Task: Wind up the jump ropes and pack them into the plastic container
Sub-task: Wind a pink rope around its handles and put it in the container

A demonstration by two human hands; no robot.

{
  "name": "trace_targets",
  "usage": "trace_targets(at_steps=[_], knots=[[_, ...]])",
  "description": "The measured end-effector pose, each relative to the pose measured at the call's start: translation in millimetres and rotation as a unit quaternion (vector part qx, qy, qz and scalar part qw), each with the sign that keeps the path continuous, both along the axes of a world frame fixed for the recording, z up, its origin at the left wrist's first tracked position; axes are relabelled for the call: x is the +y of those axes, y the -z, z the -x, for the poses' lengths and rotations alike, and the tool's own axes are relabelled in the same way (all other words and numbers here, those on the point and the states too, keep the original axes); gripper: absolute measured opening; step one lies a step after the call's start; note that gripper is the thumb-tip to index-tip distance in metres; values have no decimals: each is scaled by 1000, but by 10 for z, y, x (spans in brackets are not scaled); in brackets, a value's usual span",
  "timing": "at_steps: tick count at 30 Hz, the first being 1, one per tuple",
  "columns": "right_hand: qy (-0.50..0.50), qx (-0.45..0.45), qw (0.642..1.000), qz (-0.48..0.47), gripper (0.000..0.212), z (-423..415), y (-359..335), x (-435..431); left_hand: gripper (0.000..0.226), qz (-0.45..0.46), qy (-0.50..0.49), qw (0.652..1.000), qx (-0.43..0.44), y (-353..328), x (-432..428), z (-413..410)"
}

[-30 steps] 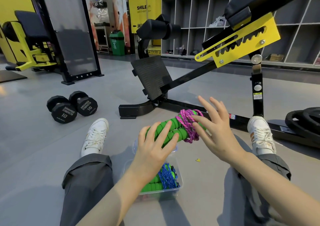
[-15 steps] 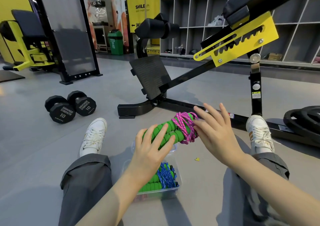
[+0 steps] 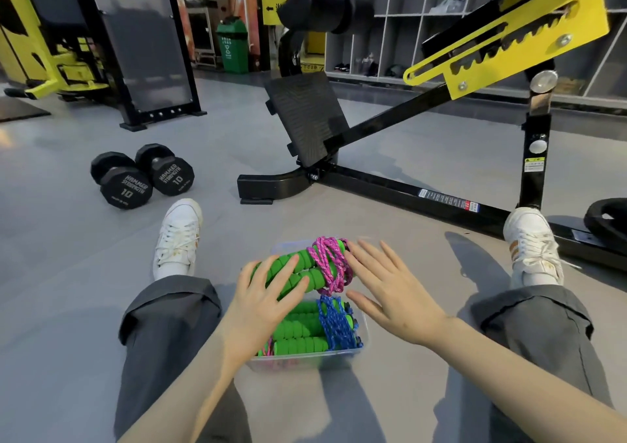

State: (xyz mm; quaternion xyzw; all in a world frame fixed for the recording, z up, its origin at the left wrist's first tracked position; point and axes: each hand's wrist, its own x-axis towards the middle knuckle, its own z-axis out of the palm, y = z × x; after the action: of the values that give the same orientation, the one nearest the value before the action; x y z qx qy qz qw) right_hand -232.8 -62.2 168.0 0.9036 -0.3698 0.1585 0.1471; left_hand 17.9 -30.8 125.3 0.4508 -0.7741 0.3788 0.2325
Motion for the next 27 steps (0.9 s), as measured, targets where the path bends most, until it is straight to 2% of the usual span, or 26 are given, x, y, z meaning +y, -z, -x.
trace_targets(at_steps=[4, 7, 8, 12, 15, 18, 24, 27], knots=[[1, -6, 998, -65, 60, -163, 260, -77, 51, -9, -18, 1000, 10, 304, -41, -132], [31, -21, 994, -106, 59, -262, 477, -119, 54, -25, -31, 999, 11, 454, -82, -265], [41, -17, 992, -120, 62, -300, 545, -139, 62, -38, -38, 999, 4, 487, -101, -302], [75, -9, 971, -227, 100, -361, 862, -334, 80, -102, -75, 992, -17, 644, -191, -409], [96, 60, 940, -323, 123, -289, 1111, -429, 86, -142, -92, 986, 5, 733, -239, -432], [72, 76, 914, -392, 117, -217, 1334, -361, 83, -161, -106, 981, 18, 773, -230, -428], [-2, 126, 916, -380, 113, -65, 1367, -454, 89, -177, -106, 978, 6, 820, -210, -393], [-61, 212, 908, -356, 94, -40, 1217, -518, 87, -163, -98, 982, 6, 806, -186, -389]])
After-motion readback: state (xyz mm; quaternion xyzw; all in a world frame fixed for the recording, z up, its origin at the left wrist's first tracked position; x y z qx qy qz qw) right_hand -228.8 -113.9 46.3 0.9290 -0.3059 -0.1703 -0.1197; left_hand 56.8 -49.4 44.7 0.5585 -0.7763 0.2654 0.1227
